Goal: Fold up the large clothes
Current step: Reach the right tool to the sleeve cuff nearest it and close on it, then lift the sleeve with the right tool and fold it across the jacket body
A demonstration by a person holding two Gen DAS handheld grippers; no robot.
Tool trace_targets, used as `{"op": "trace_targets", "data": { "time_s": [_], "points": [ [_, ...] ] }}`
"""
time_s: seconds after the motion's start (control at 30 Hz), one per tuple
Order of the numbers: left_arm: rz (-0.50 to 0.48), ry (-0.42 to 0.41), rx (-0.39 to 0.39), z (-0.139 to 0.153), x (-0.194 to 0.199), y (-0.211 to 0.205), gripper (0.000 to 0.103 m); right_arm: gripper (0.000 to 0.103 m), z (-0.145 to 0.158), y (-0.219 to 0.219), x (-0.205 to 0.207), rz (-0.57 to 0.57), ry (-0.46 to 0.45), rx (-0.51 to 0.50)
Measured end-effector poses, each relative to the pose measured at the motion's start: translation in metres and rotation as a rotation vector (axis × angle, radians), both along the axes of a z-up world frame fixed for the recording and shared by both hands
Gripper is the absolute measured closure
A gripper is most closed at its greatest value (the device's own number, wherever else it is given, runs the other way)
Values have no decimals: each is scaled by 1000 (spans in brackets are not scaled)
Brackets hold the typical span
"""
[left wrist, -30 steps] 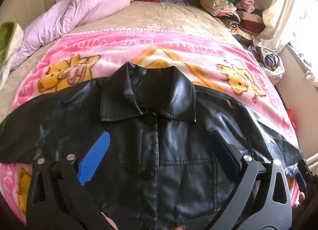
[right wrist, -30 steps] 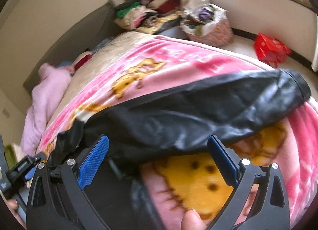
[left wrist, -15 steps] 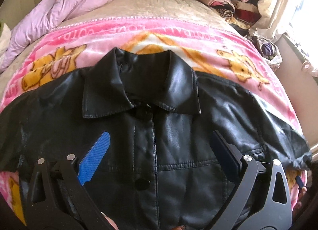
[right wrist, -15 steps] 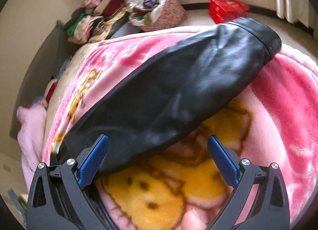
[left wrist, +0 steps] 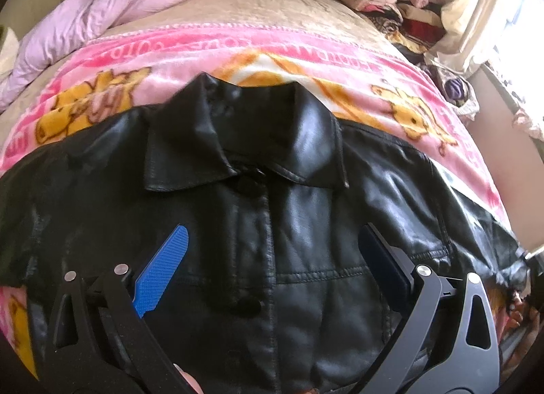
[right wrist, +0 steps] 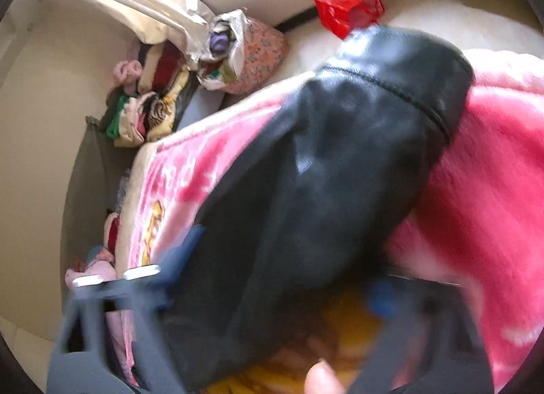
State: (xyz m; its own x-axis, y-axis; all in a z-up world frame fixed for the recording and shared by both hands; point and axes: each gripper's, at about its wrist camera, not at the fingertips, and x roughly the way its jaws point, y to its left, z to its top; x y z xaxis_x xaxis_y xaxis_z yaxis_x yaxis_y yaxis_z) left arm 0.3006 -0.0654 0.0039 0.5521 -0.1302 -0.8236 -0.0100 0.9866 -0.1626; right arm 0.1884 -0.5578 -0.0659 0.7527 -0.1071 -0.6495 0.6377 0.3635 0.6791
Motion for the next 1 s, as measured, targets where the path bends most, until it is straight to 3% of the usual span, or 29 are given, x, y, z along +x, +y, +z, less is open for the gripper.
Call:
{"op": "trace_targets", "data": {
  "time_s": [0.07, 0.17, 0.37, 0.57, 0.8, 1.0],
  "points": [
    [12, -9, -3, 4, -1, 6, 9, 81, -3, -5, 2, 8, -24, 30],
    [13, -28, 0, 11, -4, 14, 9, 89, 12, 0, 7, 24, -37, -35],
    [3, -38, 1, 18, -4, 20, 9, 92, 53, 15, 14, 92, -139, -145],
    [21, -18, -23, 20, -6, 30, 9, 94, 99, 52, 30, 238, -233, -272],
    [47, -28, -93, 28, -11, 56, 9, 94, 150, 136, 52, 516, -363, -433],
    [54, -45, -143, 35, -18, 77, 9, 94, 164, 227, 64, 811, -442, -496]
  ]
}}
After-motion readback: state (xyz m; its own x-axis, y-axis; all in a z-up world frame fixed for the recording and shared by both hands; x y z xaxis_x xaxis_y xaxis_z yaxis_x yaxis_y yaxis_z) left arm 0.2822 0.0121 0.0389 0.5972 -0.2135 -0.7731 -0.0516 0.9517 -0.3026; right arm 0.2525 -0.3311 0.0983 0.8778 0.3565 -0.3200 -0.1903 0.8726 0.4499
